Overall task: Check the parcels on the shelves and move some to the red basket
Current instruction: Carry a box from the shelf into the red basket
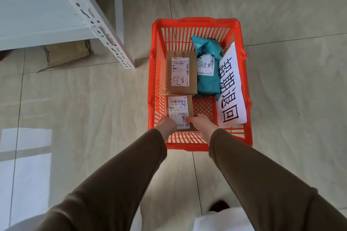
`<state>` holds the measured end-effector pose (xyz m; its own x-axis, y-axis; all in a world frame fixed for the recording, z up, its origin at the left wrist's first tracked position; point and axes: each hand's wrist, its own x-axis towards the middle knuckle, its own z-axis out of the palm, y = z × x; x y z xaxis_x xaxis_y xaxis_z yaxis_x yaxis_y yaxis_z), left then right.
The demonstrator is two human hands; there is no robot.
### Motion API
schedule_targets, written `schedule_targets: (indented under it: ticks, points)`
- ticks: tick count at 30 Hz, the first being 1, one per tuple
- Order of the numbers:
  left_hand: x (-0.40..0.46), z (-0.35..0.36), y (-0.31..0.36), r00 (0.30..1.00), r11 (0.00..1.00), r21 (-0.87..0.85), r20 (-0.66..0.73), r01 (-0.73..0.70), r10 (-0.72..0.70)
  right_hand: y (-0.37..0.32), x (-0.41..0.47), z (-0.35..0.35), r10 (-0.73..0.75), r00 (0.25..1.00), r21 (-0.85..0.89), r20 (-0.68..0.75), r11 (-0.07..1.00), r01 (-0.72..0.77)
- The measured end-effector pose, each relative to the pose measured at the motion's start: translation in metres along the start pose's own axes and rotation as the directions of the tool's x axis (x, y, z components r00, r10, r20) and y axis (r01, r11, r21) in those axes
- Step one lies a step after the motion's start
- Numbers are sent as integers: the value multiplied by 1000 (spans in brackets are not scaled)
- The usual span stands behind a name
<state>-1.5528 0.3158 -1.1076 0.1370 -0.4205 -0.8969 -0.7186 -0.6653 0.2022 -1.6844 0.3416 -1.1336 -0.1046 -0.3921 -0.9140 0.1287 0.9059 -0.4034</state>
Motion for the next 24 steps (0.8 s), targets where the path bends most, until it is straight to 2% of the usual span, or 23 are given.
schedule_targets:
  ticks: [1,4,6,9,15,20,24]
  points:
    - [8,4,-3,1000,999,-30,-4,14,-14,1,6,1,14,1000,-6,2,1000,-14]
    - [19,11,-1,1000,999,30,7,-27,27,1,20,3,63,998,-19,-4,998,-63]
    - [25,13,-2,1000,1000,-25,-9,0,0,1,25,4,75,997,-58,-13,995,-76]
    - [31,17,-5,1000,1000,-16,-7,-8,8,2,31,5,85,996,-112,-16,990,-86]
    - [20,9,-6,999,981,-194,25,-27,32,-3,18,6,78,997,-139,19,987,-75]
    - [-37,-13,-4,988,939,-322,58,-118,144,-19,-45,3,8,998,-174,58,985,3]
    - [-103,-48,1,986,909,-391,13,-145,163,-50,-126,-6,-76,996,-128,45,988,81]
